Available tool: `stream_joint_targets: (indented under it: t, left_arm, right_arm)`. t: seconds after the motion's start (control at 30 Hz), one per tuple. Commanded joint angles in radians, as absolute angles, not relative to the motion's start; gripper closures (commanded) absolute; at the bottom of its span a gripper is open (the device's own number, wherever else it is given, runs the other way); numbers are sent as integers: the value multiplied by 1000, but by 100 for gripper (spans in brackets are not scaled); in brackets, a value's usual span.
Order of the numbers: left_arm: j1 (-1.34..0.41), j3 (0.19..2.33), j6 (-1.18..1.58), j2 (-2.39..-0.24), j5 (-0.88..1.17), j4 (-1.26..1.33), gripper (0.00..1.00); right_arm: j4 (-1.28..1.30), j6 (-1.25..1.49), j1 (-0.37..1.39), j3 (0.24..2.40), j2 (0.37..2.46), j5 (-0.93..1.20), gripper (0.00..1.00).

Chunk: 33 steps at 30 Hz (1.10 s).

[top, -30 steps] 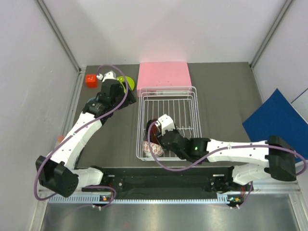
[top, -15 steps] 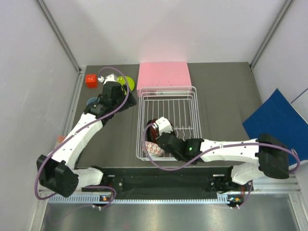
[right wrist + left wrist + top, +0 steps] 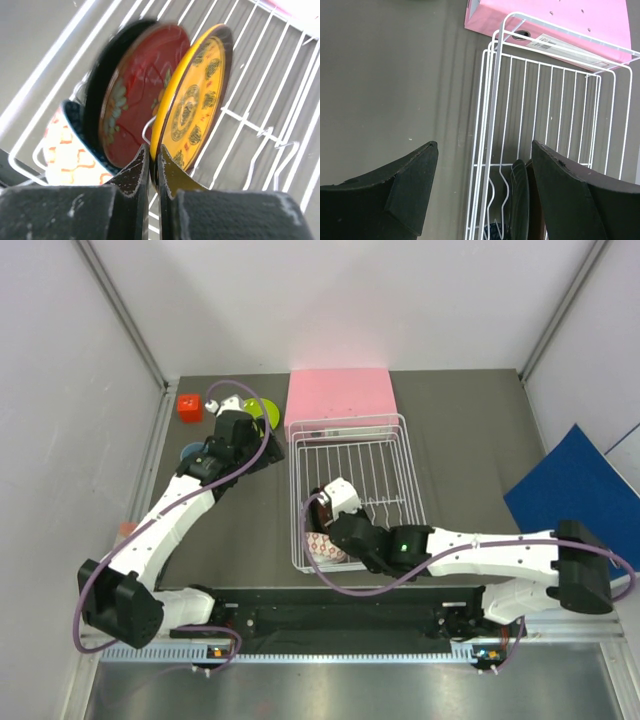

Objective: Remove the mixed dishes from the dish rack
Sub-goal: Pick up the plate from the dish rack.

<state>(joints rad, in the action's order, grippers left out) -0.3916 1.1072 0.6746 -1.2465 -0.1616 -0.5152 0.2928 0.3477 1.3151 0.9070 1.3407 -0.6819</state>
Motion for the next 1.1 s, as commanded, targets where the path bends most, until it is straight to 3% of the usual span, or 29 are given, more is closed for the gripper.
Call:
stream_joint_targets:
  t: [0.0,0.23,0.57,0.8,1.07]
  left_arm:
    - [-393,1104,673,-1238,-156,-459,20]
    - [-393,1112,673,-1249,-138,-457,20]
    - [-397,1225,598,-1288,-14,-526,23]
    - [-486,1408,459,-1370,27,-685,25]
    - [-598,1479,359,-1382,107,-790,27]
  right_arm:
    - [391,261,1339,1017,1235,-792,100]
    - [404,112,1364,1029,1115,-805,100]
    - [181,-380,1488,767,908,-828,100]
    - [54,-714,1529,678,874,-874,100]
    - [-40,-940,1554,588,844,-807,100]
